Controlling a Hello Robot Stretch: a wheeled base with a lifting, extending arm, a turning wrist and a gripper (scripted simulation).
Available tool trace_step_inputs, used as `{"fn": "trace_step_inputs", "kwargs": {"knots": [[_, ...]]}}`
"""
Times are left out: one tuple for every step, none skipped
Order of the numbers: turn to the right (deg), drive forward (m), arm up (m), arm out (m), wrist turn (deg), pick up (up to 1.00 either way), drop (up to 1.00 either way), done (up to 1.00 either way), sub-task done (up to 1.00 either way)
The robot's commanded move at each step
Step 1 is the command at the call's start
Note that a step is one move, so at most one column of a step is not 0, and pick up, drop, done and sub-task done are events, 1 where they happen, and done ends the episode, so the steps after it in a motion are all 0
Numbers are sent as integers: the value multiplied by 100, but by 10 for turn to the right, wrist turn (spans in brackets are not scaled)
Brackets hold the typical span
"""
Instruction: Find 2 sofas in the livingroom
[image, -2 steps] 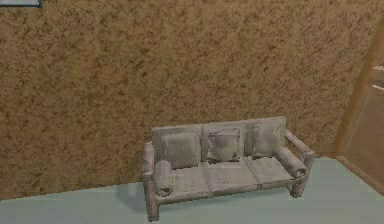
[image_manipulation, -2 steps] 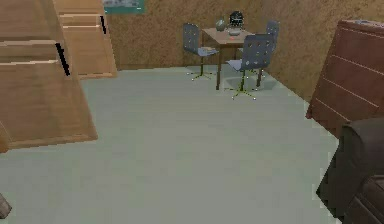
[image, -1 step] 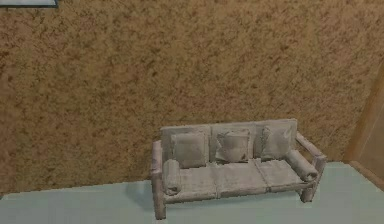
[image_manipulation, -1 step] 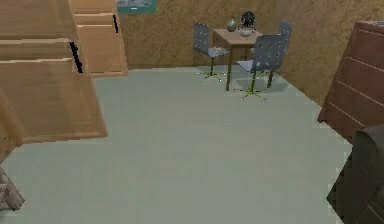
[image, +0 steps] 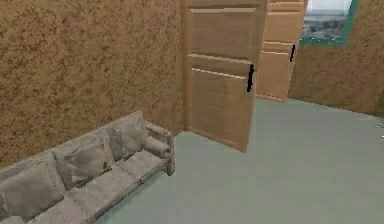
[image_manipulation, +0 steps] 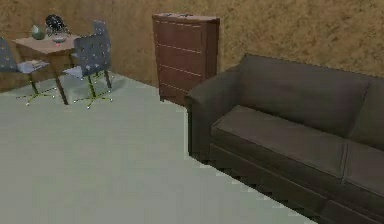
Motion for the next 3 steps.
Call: {"fn": "trace_step_inputs", "kwargs": {"knots": [[450, 0, 0, 0, 0, 0, 0, 0, 0], [360, 0, 0, 0, 0, 0, 0, 0, 0], [0, 20, 0, 0, 0, 0, 0, 0, 0]]}}
